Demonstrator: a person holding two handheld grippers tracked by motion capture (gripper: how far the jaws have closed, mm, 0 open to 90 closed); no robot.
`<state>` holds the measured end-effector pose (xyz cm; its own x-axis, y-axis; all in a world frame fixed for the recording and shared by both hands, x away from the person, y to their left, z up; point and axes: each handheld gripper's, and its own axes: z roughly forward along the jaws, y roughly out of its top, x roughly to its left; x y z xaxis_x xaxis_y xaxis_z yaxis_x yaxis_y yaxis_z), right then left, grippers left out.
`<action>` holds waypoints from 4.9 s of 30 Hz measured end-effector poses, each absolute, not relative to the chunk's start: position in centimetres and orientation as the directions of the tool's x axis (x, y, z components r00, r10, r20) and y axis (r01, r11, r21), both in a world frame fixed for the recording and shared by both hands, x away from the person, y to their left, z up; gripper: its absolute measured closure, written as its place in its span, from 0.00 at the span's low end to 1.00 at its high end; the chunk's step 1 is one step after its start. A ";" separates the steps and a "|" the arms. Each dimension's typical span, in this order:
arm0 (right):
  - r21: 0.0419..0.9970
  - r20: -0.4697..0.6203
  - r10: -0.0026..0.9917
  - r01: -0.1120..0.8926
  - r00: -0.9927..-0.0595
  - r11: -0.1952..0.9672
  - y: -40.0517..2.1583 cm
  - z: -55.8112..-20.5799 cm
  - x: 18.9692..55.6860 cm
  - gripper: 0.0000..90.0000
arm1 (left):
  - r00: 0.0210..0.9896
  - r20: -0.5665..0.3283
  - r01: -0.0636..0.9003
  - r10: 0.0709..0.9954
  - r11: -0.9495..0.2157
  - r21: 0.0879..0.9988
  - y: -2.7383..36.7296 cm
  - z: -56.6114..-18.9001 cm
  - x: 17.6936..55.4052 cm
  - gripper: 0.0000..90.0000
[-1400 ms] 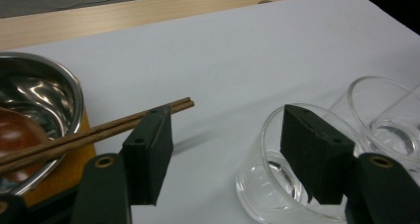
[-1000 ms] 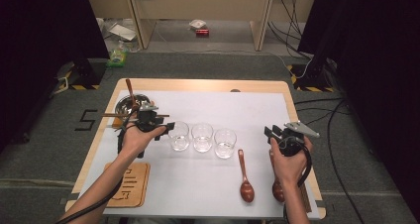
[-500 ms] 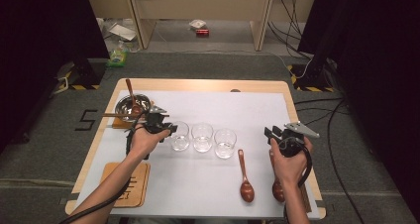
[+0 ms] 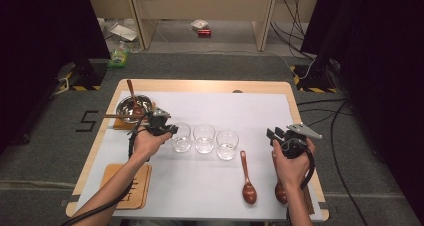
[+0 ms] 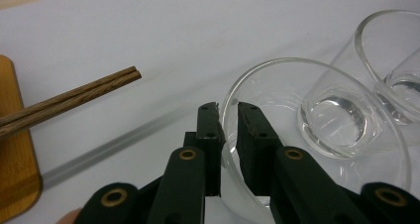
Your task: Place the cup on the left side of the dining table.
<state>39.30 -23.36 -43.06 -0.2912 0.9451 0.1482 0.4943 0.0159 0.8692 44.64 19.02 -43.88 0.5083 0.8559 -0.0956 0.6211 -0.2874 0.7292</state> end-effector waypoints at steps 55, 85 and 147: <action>0.870 0.145 0.947 0.493 -0.288 0.016 -23.3 -43.1 39.2 0.70 | 0.480 -0.111 0.572 0.870 -0.215 0.792 23.3 -41.5 42.6 0.89; 0.869 0.144 0.946 0.495 -0.290 0.020 -23.0 -43.2 39.3 0.70 | 0.445 -0.106 0.569 0.889 -0.188 0.801 25.8 -40.5 42.3 0.89; 0.868 0.140 0.946 0.496 -0.291 0.024 -23.0 -43.3 39.2 0.70 | 0.306 -0.075 0.614 0.949 -0.136 0.777 31.2 -42.6 43.8 0.89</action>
